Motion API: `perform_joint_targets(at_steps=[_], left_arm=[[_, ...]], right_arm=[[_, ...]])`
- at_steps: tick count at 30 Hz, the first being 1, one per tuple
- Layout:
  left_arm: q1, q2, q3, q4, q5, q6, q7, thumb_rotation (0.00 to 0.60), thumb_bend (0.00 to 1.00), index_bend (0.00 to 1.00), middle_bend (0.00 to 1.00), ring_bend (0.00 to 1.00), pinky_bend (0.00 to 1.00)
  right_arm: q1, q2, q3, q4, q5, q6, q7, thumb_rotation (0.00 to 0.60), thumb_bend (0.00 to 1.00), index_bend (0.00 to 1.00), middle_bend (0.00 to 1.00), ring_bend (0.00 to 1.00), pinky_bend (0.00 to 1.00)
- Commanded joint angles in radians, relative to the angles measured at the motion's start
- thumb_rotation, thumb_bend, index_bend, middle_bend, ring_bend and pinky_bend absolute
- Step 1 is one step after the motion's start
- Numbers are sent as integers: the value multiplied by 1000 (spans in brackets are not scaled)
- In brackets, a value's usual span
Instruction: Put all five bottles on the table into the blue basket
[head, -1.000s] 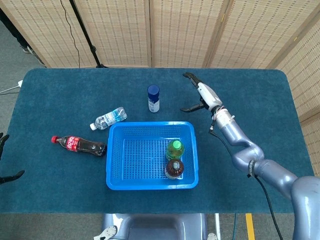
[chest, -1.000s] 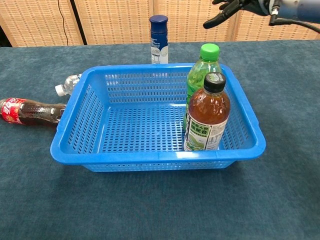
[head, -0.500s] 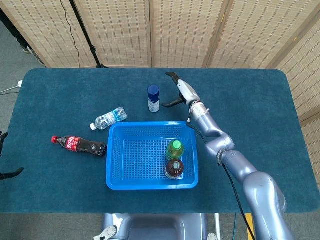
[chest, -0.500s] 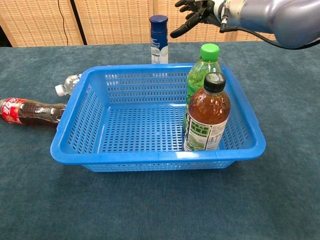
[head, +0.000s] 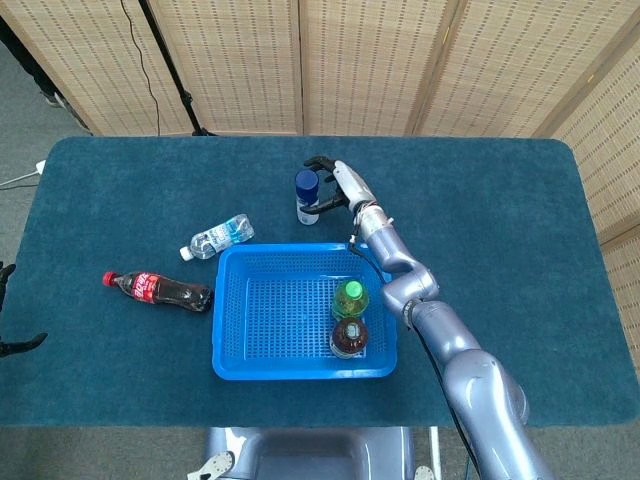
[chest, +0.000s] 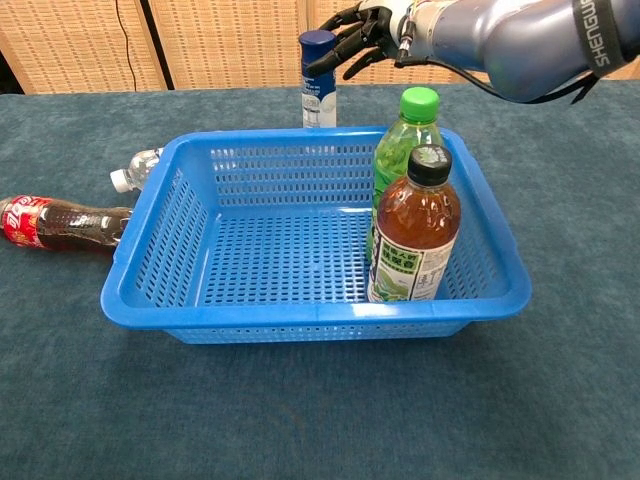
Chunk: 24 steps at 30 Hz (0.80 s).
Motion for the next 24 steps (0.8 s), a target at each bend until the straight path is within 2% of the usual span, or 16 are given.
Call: perform_joint_targets(at_steps=[1, 5, 9, 18, 21, 24], left_arm=[[0, 0, 0, 1, 0, 0, -1, 600, 22, 0, 0, 0, 0], [0, 0, 0, 2, 0, -1, -3, 600, 21, 0, 0, 0, 0], [0, 0, 2, 0, 5, 0, -3, 600, 22, 0, 0, 0, 0], [5, 7, 7, -5, 22, 8, -19, 600, 22, 0, 0, 0, 0], [7, 11, 9, -5, 28, 9, -31, 600, 22, 0, 0, 0, 0], [9, 14, 12, -6, 37, 13, -38, 600, 22, 0, 0, 0, 0]], right_arm=[[8, -23, 12, 38, 16, -3, -7, 600, 7, 448, 518, 366, 510], [8, -30, 28, 49, 35, -8, -1, 600, 120, 548, 609, 499, 663], [1, -34, 25, 56, 34, 18, -16, 600, 193, 572, 633, 541, 752], [-30, 17, 25, -11, 25, 103, 1, 600, 212, 572, 633, 543, 776], [-52, 76, 18, -86, 4, 175, 19, 600, 212, 573, 633, 543, 776], [-89, 168, -1, -214, -36, 258, 35, 600, 213, 573, 633, 543, 776]])
